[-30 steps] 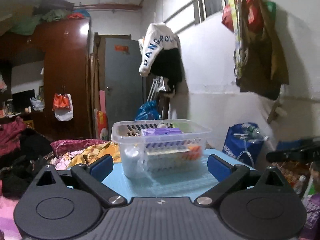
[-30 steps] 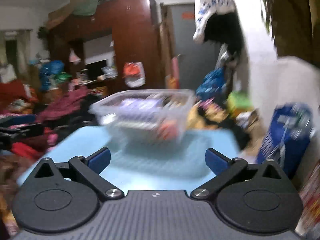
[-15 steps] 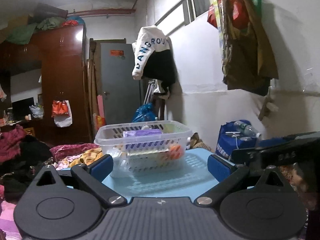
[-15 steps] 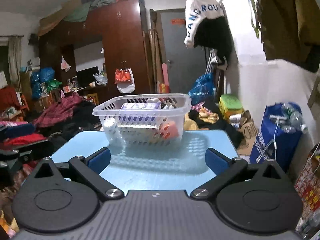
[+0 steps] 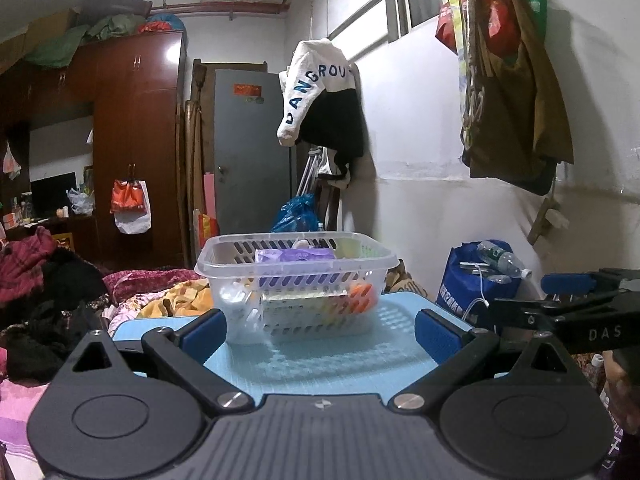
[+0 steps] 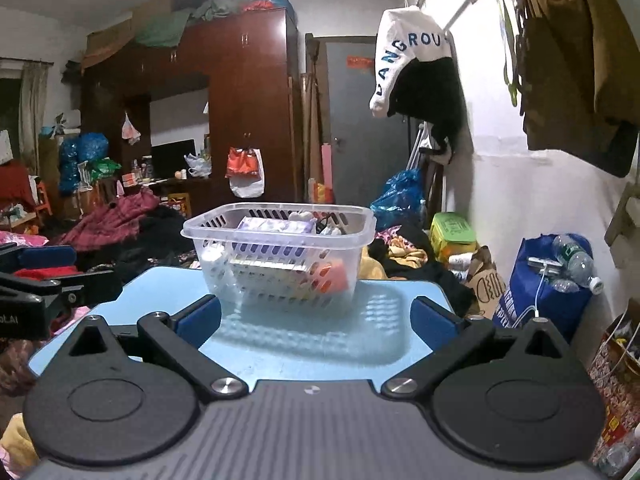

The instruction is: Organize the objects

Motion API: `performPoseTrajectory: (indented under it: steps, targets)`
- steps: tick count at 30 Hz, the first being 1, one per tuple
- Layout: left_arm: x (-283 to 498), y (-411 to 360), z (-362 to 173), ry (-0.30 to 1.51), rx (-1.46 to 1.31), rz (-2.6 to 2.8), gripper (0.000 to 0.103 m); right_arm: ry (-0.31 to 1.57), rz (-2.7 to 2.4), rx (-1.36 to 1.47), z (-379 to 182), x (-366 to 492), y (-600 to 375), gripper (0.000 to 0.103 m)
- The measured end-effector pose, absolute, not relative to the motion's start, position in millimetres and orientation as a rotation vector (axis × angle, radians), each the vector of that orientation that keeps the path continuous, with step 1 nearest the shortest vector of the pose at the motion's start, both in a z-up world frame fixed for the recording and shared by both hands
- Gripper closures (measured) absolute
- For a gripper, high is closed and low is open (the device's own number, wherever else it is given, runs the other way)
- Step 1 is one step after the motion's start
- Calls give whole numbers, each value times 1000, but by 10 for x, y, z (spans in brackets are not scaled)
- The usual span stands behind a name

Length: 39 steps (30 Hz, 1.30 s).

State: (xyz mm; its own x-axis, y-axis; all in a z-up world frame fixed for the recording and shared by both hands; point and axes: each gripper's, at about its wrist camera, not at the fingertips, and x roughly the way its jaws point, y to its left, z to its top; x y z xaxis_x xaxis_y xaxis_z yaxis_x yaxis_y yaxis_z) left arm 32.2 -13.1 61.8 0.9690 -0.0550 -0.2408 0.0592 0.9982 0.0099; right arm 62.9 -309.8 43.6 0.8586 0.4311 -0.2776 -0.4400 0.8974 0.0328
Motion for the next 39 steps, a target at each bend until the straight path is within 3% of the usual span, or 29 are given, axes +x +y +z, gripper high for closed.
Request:
performPoseTrajectory:
  steps: [39]
  targets:
    - [335,-208,595,253,32,-44,2,306,463,-10,424,668,-3137,0]
